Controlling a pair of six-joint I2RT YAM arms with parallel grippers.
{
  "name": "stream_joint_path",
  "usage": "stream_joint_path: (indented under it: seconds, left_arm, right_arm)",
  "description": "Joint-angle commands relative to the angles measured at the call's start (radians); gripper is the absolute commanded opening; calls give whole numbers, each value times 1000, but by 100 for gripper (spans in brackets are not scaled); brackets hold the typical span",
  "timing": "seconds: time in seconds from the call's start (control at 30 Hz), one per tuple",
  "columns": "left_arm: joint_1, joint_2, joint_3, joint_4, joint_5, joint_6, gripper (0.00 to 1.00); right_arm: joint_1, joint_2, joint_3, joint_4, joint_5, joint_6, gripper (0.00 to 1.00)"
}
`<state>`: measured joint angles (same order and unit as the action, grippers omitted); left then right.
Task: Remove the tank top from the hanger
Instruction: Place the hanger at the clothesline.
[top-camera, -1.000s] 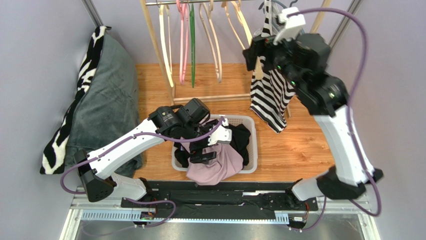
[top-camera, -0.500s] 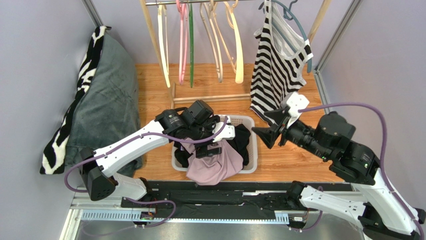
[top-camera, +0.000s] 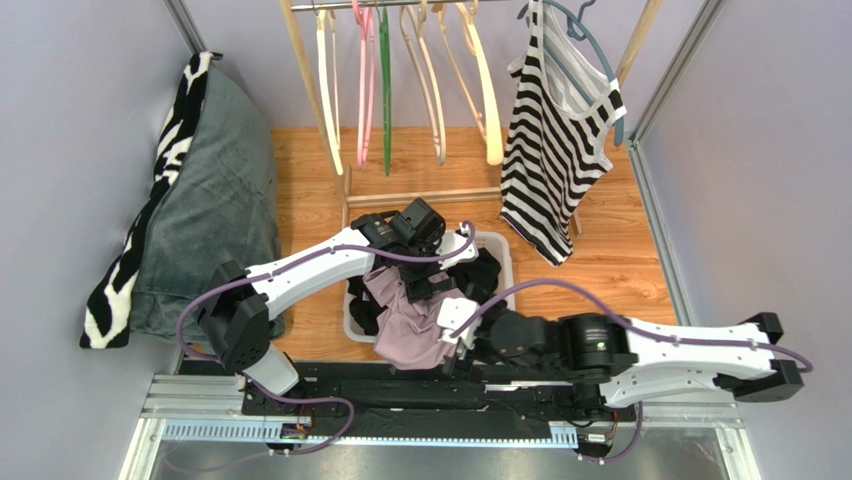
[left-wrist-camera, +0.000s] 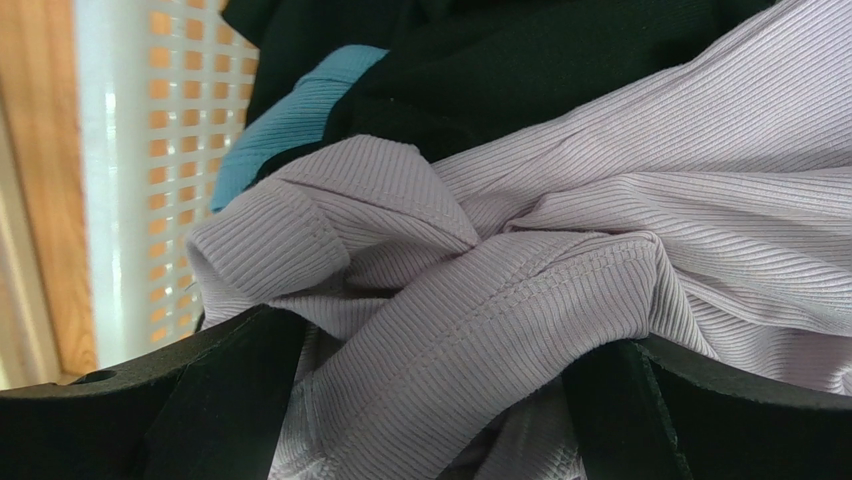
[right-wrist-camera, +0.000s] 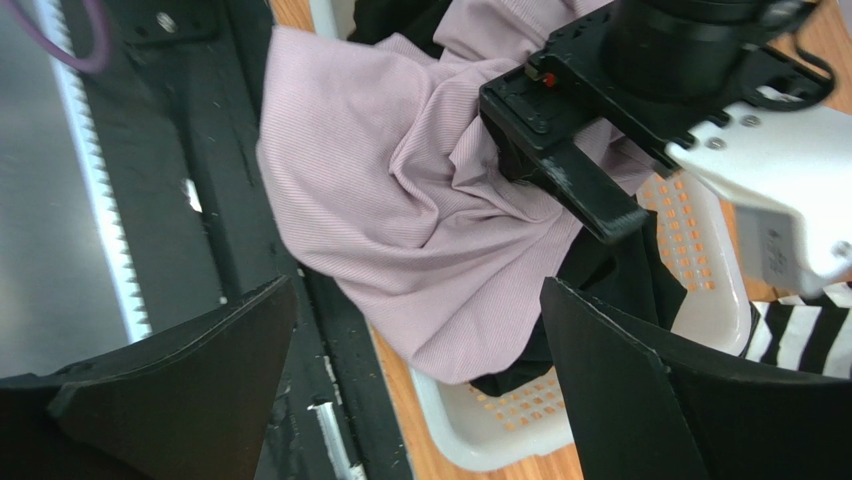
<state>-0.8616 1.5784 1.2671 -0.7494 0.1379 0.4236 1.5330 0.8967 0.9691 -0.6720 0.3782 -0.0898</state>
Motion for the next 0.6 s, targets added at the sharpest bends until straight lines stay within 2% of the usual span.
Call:
stream_joint_path:
  seconds: [0.0,0.17,0.33,0.57]
  left_arm:
    - [1,-1,-23,22,35,-29,99]
    - [1,11,-28,-2,69,-31,99]
    - [3,8,-32,-8,85,-29,99]
    - [3,6,-17,-27,97,-19,99]
  right_arm:
    - [18,73,-58,239,123,-65,100]
    - [18,177,-104,414,131,-100,100]
    - [16,281,-142,550,65,-87,95]
    - [9,346,-185,586,18,-7,96]
